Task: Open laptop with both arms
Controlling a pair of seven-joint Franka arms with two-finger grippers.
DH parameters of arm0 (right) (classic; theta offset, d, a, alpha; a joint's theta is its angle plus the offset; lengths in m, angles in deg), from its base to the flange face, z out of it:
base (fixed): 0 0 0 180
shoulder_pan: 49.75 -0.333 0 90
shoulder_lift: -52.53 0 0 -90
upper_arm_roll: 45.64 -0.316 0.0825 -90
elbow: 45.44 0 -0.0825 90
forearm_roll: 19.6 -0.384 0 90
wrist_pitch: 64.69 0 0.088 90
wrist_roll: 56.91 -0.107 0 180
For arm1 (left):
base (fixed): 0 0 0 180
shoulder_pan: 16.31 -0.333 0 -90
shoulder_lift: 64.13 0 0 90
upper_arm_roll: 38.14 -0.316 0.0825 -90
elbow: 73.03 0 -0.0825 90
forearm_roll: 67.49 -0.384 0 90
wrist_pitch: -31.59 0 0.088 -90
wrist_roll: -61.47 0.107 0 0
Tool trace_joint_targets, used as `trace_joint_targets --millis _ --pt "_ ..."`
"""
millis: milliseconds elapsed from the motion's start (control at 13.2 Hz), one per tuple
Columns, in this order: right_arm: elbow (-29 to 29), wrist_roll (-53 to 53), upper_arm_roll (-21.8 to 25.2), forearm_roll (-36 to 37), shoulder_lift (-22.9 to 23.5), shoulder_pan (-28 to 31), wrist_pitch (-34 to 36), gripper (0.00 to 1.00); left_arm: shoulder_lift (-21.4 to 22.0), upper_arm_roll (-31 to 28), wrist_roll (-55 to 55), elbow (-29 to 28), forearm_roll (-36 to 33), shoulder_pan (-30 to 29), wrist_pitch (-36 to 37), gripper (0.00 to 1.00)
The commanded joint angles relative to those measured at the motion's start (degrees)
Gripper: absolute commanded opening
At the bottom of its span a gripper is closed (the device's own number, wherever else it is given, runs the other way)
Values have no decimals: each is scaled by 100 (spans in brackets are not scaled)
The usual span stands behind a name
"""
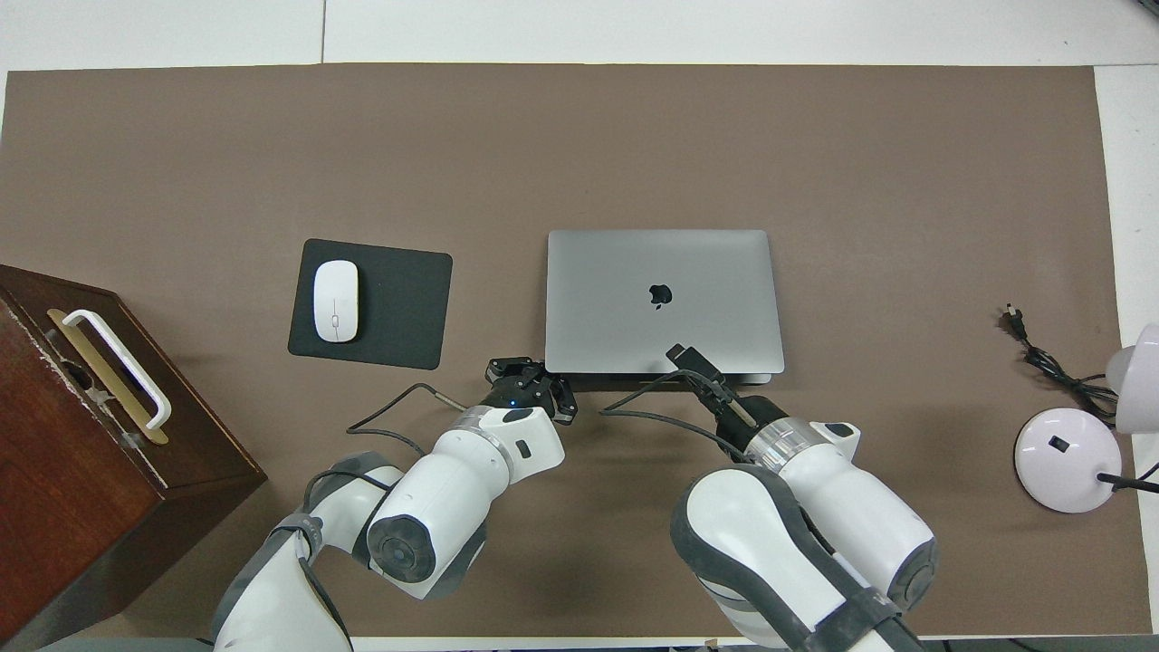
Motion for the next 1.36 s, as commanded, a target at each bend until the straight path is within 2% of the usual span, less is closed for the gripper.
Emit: trace_joint_targets --millis 0,681,1287 --pt "154 295 -15 -187 124 70 -83 100 -128 -86 -19 113 107 118 -129 0" --pt "496 461 -15 -170 493 272 -56 100 -207 -103 25 148 80 118 -129 0" --pt "663 506 -15 -179 555 369 -39 100 -269 -112 25 166 80 118 -129 0"
